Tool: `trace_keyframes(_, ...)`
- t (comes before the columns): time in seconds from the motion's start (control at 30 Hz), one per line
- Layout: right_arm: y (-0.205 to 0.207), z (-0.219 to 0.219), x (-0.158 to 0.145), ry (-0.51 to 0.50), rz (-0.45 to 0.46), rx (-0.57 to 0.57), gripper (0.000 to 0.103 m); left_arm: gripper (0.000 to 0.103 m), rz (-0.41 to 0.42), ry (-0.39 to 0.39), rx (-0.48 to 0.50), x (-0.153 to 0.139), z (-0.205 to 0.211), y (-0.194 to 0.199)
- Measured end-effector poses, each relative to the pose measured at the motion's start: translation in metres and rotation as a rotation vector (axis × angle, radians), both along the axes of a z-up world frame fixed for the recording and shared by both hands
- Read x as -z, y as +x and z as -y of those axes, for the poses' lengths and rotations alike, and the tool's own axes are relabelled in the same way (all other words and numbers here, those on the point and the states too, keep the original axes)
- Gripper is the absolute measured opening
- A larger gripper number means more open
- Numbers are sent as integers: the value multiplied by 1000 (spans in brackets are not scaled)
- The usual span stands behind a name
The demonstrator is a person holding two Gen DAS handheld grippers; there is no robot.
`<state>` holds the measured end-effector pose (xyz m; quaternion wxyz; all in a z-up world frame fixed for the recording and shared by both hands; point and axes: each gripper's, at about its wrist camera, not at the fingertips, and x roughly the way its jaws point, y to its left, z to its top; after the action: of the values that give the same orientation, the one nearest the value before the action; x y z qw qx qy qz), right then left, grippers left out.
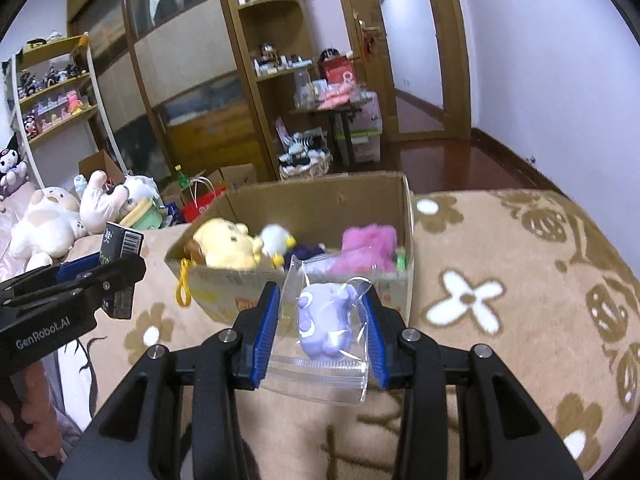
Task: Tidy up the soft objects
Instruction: 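Lift the tissue pack with the left tool while the right tool carries the lilac bag over the box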
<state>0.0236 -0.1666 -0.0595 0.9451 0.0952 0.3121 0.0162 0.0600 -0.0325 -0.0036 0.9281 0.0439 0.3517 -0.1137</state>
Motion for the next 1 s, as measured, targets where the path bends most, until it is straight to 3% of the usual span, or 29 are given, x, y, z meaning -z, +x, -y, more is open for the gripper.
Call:
trace_keyframes(0.37, 28, 3, -25, -55, 92, -29, 42, 48, 174, 35, 57, -16, 28, 12)
trace_keyframes(0.73, 69, 12, -24, -61, 109, -43, 43, 48, 142, 7, 87, -14, 35, 68)
trace_keyframes(1.0, 86, 30, -1, 25, 55, -27, 43, 48, 56, -39, 97, 10, 36, 98)
